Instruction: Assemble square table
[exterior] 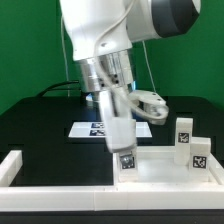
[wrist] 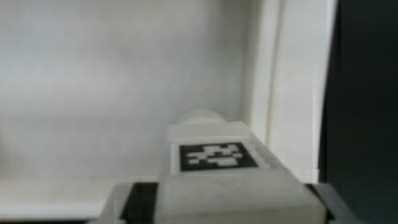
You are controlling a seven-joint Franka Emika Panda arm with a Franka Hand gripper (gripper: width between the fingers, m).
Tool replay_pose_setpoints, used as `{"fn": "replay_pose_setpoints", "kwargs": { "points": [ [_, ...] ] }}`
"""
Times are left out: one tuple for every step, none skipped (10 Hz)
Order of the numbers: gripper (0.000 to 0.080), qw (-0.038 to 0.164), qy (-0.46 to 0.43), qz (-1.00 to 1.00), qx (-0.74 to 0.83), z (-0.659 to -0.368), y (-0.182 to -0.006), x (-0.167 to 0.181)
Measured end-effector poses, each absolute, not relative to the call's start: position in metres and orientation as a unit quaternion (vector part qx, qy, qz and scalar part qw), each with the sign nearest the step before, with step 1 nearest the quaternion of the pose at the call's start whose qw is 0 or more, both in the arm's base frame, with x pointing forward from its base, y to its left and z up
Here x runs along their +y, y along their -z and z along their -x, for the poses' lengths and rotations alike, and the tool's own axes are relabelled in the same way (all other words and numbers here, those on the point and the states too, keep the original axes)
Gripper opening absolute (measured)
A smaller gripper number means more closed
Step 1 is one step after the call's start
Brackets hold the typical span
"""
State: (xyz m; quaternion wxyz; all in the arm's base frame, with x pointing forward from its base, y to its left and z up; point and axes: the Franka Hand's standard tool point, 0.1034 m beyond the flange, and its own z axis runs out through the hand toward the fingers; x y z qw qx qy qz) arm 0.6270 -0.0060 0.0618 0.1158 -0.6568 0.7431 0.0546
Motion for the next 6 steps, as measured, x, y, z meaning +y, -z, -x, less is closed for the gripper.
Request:
{"fn": "replay_pose_setpoints", "kwargs": {
  "points": [
    [0.0288,0.119,-0.059,0.631,0.764,-0.6273,-0.0616,-0.0052],
    [0.0288,0.117,-0.062,0.607,0.784,-0.6277,-0.0616,-0.0031],
    [0.0288,0.114,-0.067,0.571,0.81,-0.6278,-0.0616,-0.0019],
    [0.0288,0.112,-0.07,0.546,0.827,-0.628,-0.0617,-0.002],
    [0.0288,0.112,-0.071,0.541,0.831,-0.6282,-0.0617,-0.0016],
    [0.0366,0.111,-0.071,0.54,0.831,-0.6281,-0.0616,-0.0015]
  ]
}}
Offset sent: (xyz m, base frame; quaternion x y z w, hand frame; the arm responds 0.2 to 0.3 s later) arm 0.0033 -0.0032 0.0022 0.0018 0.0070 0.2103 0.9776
